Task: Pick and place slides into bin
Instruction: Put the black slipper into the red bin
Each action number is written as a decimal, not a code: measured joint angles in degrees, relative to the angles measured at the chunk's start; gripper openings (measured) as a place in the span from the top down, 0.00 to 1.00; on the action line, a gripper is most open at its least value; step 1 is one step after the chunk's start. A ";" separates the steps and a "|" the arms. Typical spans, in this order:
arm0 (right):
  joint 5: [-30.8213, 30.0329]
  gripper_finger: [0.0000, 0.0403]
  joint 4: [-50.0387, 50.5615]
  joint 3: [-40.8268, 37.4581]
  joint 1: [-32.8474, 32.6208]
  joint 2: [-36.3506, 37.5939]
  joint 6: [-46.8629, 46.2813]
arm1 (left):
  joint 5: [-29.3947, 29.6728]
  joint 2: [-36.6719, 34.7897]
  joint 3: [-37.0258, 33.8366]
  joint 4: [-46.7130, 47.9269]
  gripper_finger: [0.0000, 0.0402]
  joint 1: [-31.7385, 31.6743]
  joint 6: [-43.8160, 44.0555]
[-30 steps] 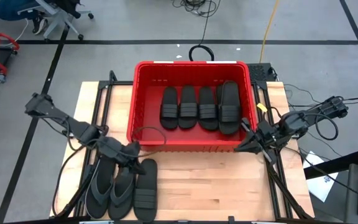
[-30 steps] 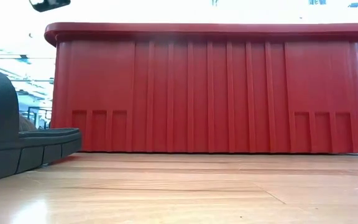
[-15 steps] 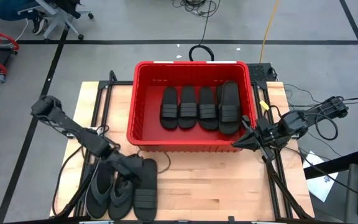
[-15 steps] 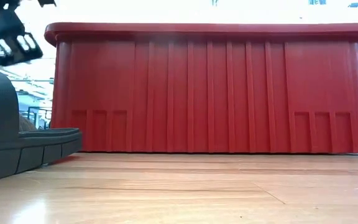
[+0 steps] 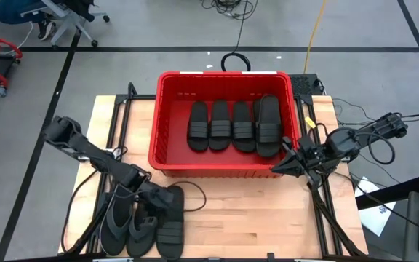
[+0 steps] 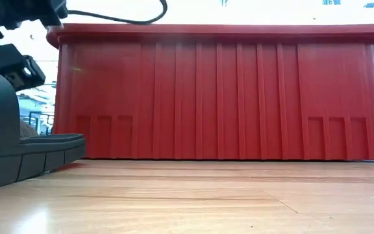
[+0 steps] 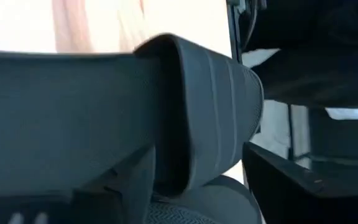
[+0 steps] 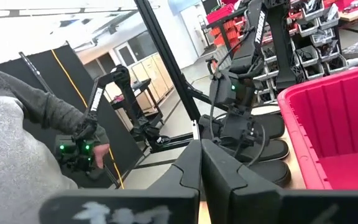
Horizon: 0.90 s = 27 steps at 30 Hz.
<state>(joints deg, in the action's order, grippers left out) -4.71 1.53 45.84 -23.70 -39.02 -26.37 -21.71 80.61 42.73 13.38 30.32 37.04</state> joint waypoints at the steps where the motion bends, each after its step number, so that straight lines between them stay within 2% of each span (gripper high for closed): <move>1: 0.02 1.00 -0.02 0.00 0.00 -0.10 -0.01 | -1.04 0.64 -0.01 -0.70 0.37 -0.06 0.07; 6: 0.02 1.00 0.03 0.00 0.00 -0.55 -0.01 | -2.87 5.43 0.01 -3.95 0.30 0.30 2.50; 10: 0.10 1.00 0.03 0.00 0.00 -0.88 -0.49 | -3.99 8.57 0.01 -5.51 0.29 0.55 3.16; 12: 0.14 1.00 0.03 0.00 0.00 -0.92 -0.73 | -5.32 9.23 0.01 -6.62 0.32 0.55 2.99; 14: 0.20 1.00 0.06 0.00 0.00 -0.97 -0.73 | -6.36 9.34 0.01 -8.19 0.39 0.55 1.80; 16: 0.22 1.00 0.16 0.00 0.00 -0.99 -0.68 | -6.64 9.28 0.47 -8.98 0.50 0.58 0.58; 21: 0.35 1.00 0.83 0.00 0.00 -0.98 -0.32 | -8.40 8.95 2.19 -8.95 0.90 0.55 -1.97; 22: 0.39 1.00 0.94 0.00 0.00 -0.99 -0.01 | -9.02 8.91 2.68 -9.05 0.95 0.57 -2.07; 27: 0.46 1.00 2.76 0.00 0.00 -0.95 0.69 | -9.14 8.88 4.80 -8.30 0.97 1.53 -1.52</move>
<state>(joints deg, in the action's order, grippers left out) -4.25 4.30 45.84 -23.70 -39.97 -25.67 -30.84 89.49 47.53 5.08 31.85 35.52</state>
